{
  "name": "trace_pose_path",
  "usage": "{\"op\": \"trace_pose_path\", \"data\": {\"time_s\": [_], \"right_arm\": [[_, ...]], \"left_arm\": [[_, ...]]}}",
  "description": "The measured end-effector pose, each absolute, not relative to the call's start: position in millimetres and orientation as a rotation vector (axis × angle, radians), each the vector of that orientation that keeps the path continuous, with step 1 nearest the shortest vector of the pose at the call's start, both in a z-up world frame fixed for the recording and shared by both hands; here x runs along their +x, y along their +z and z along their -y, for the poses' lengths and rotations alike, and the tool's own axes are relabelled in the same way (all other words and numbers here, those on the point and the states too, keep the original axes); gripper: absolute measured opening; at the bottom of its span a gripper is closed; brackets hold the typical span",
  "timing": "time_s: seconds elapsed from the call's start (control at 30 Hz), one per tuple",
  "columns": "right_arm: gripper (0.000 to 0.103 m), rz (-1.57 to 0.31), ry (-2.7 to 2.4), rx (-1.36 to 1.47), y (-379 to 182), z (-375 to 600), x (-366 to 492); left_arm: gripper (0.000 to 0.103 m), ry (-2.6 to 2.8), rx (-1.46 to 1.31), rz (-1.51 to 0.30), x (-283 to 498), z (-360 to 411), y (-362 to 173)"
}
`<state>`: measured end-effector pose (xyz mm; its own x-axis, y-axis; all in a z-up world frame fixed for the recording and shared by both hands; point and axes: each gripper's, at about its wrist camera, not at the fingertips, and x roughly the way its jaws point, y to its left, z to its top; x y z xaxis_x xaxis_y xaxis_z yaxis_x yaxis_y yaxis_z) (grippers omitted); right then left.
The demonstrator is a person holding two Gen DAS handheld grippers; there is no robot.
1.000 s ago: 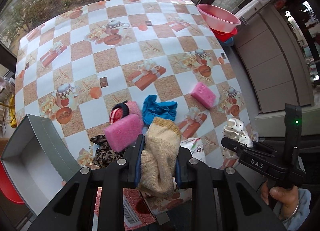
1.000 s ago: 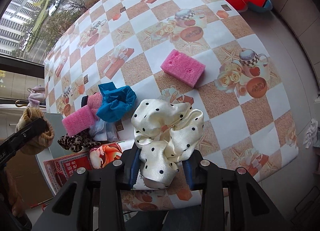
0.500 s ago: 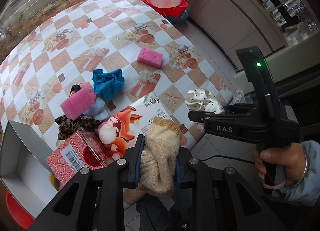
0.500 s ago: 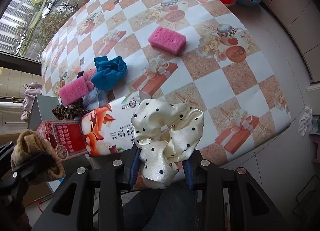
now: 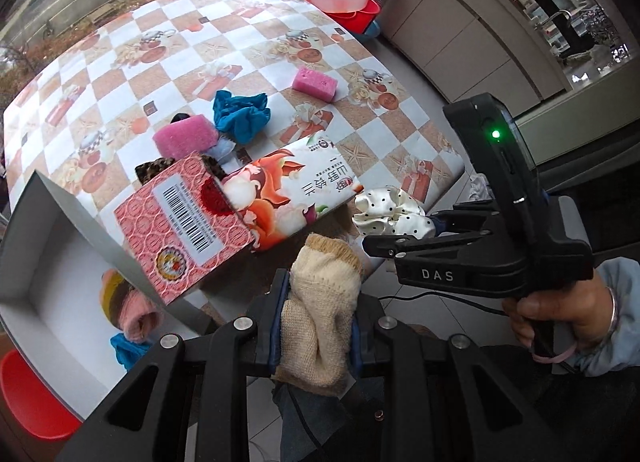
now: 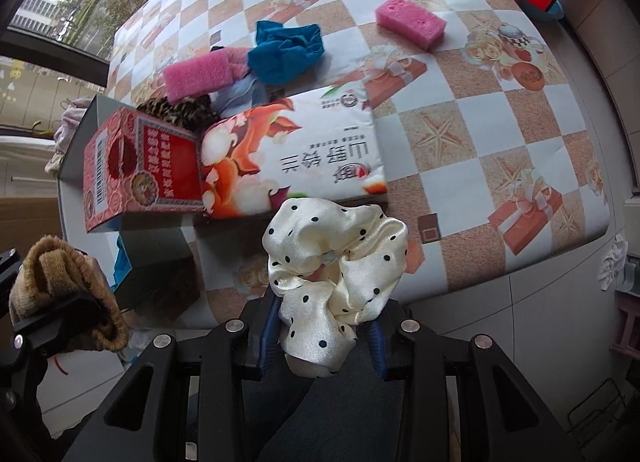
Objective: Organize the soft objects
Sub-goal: 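Carry the sock in the left tool while the right tool carries the scrunchie over the white box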
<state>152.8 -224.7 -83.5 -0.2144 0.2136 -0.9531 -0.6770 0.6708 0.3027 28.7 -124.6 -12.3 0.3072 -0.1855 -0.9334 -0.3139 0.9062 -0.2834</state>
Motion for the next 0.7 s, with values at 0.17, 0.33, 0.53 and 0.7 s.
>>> {"op": "trace_pose_path", "data": {"time_s": [0.17, 0.33, 0.53, 0.7], "right_arm": [[0.038, -1.554, 0.936, -0.471, -76, 205, 127], [0.038, -1.517, 1.012, -0.541, -69, 188, 102], [0.038, -1.474, 1.091, -0.62, -58, 168, 78], [0.038, -1.434, 1.156, -0.676, -48, 152, 62]], "left_arm": [[0.028, 0.182, -0.523, -1.237, -5, 107, -13], [0.028, 0.285, -0.598, -1.2, -38, 87, -14], [0.028, 0.405, -0.681, -1.164, -72, 64, -20], [0.028, 0.493, -0.749, -1.135, -98, 48, -27]]}}
